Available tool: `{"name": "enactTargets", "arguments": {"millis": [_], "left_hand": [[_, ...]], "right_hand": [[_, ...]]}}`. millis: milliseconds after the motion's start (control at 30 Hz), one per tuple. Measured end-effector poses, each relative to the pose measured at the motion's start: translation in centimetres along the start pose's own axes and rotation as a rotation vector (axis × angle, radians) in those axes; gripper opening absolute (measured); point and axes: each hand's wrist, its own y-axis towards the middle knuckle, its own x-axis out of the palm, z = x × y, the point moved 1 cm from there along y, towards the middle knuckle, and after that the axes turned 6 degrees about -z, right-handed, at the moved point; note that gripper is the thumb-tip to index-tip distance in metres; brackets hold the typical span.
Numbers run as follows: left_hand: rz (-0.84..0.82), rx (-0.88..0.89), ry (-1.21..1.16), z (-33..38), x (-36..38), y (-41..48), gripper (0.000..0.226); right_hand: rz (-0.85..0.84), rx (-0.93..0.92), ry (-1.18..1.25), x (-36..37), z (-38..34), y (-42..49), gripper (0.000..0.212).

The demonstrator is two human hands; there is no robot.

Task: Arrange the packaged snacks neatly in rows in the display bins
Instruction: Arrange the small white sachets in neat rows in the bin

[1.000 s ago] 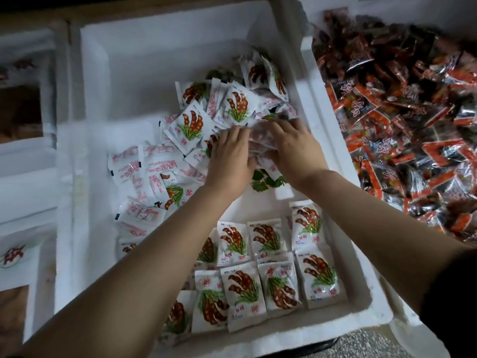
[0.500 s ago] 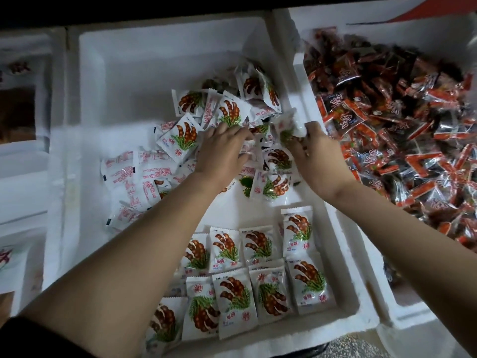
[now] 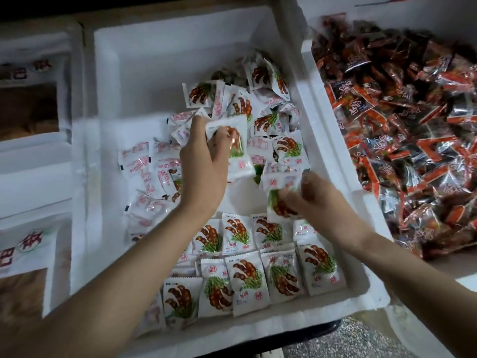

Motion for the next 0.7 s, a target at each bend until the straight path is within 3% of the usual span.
{"name": "enactTargets", "arguments": {"millis": [300, 400, 633, 700], "left_hand": [[-0.205, -0.269, 0.083, -3.4, -0.6, -6.3, 0.005], [-0.299, -0.332, 0.074, -4.7, -0.3, -7.5, 0.010], [-0.412, -0.346, 0.130, -5.7, 0.1, -8.2, 0.011], [-0.424, -0.340, 0.150, -5.7, 0.1, -8.4, 0.022]], "right_hand": [[-0.140, -0.086, -0.413, 3.6, 1.0, 0.3, 0.030], [-0.097, -0.205, -0.529, 3.9, 1.4, 0.0, 0.044], [-0.139, -0.251, -0.685, 4.0, 2.0, 0.0, 0.053], [-0.147, -0.239, -0.724, 3.9, 2.1, -0.1, 0.053]]}}
